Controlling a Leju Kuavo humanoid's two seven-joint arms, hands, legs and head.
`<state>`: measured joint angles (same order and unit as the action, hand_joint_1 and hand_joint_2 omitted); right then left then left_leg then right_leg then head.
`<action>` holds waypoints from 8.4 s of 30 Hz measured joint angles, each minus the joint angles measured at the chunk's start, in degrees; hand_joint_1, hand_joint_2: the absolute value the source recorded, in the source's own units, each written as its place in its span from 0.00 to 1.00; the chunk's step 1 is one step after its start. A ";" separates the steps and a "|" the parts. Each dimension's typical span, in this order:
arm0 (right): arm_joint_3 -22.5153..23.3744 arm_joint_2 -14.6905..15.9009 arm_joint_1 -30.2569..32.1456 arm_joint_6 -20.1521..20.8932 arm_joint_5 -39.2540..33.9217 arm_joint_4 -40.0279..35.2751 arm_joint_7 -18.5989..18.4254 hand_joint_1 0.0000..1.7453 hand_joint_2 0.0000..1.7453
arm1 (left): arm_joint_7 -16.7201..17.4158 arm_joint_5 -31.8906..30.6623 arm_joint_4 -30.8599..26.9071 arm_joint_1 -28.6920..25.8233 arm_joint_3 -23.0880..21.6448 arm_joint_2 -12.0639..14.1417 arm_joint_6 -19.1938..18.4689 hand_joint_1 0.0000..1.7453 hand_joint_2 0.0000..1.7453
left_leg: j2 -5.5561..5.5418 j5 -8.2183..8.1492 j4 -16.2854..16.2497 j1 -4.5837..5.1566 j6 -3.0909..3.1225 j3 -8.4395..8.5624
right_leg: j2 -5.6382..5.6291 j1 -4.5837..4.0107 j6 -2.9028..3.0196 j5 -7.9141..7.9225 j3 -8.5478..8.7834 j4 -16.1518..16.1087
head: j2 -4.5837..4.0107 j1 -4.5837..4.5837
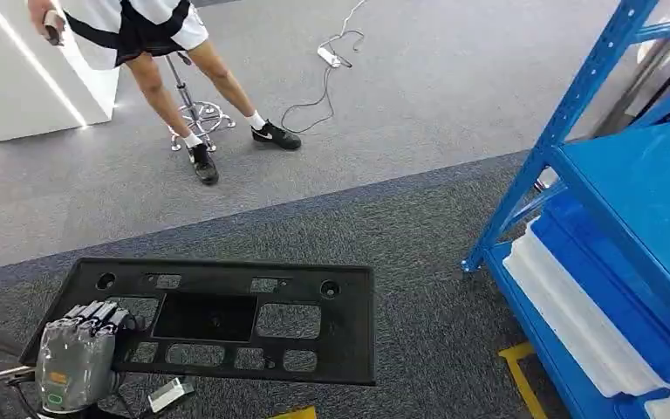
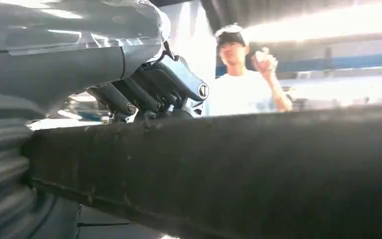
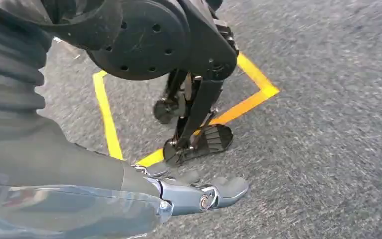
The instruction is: Take the parts from the cabinet and place them on the table.
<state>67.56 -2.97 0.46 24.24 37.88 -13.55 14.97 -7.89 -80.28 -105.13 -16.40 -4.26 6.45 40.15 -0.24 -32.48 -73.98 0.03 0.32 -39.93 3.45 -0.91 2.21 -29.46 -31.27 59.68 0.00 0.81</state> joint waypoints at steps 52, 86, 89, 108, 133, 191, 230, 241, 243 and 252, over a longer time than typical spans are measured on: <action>2.27 1.33 -0.75 1.07 -0.09 1.20 -2.62 0.00 1.00 | 9.20 -5.14 2.12 3.54 -10.03 1.25 0.02 1.00 1.00 | -8.04 4.70 14.87 -0.14 0.78 7.62 | -7.13 2.14 -3.02 1.22 -1.98 1.02 | 0.00 0.00; 2.51 1.60 -0.78 0.81 0.07 1.55 -2.71 0.00 1.00 | 9.07 -2.65 2.12 4.12 -10.23 1.16 0.02 1.00 1.00 | -2.24 1.98 11.34 -0.05 0.07 6.49 | -4.64 2.47 -1.96 1.59 -1.13 -0.73 | 0.00 0.28; 2.58 1.60 -0.53 0.61 0.07 1.55 -2.84 0.00 1.00 | 8.48 -0.39 2.43 4.68 -10.27 1.03 0.02 1.00 1.00 | -0.11 -3.05 -0.87 -0.53 -0.59 -0.08 | -2.20 2.17 -1.68 1.06 -0.82 -0.70 | 0.00 0.24; 2.67 1.60 -0.56 1.09 0.57 1.57 -2.38 0.00 1.00 | 4.59 10.45 2.62 7.75 -10.42 -0.42 -1.25 1.00 1.00 | -4.21 5.68 15.87 0.08 2.94 8.06 | -3.93 2.19 -4.36 -0.49 -5.01 7.83 | 0.00 0.13; 5.68 0.96 -0.59 0.09 -0.96 1.49 -3.50 0.00 1.00 | 1.75 14.08 1.03 8.04 -10.82 -2.05 -2.84 1.00 1.00 | 0.74 5.44 15.40 -0.43 0.21 7.29 | -1.11 2.03 -3.04 -0.01 1.39 -1.78 | 0.00 0.26; 6.95 0.59 -0.60 0.22 0.02 1.11 -2.97 0.00 1.00 | -0.13 15.30 -0.81 9.02 -13.75 -2.82 -2.19 1.00 1.00 | -0.17 0.20 16.57 0.33 0.88 15.88 | -3.58 1.68 -1.68 3.37 -3.58 0.10 | 0.00 0.22; 7.32 1.05 -1.07 0.96 1.77 1.03 -2.93 0.00 1.00 | -1.07 36.73 14.88 22.34 -13.62 -2.38 -19.67 1.00 1.00 | -0.13 6.33 14.98 0.41 1.44 5.97 | -3.54 1.50 -2.81 -1.04 2.15 -1.90 | 0.00 0.31; 7.32 1.51 -1.35 0.94 3.04 1.05 -1.97 0.00 1.00 | -17.94 47.66 27.26 35.99 -9.54 -8.16 -3.23 1.00 1.00 | -0.10 6.41 14.98 0.39 1.45 5.98 | -3.69 1.48 -2.92 -0.96 2.30 -1.83 | 0.00 0.31; 7.37 1.53 -1.16 1.03 3.65 1.05 -2.78 0.00 1.00 | -26.44 40.96 22.08 34.14 -4.51 -11.57 -0.87 1.00 1.00 | -0.05 6.38 14.97 0.39 1.50 5.93 | -3.74 1.48 -2.94 -0.96 2.23 -1.85 | 0.00 0.28; 7.34 2.03 -0.96 3.26 4.68 1.11 -1.37 0.00 1.00 | -32.00 25.20 -2.50 30.89 6.97 -21.55 0.04 1.00 1.00 | -0.16 6.09 15.00 0.47 1.62 6.16 | -3.60 1.57 -3.29 -1.26 2.46 -2.01 | 0.00 0.31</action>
<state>74.90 -0.94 -0.50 27.50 42.56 -12.44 13.60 -39.89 -55.08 -107.63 14.48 2.71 -15.10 40.19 -0.40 -26.40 -58.99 0.50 1.95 -33.76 -0.15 0.66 -1.08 -30.71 -28.80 57.67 0.00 1.11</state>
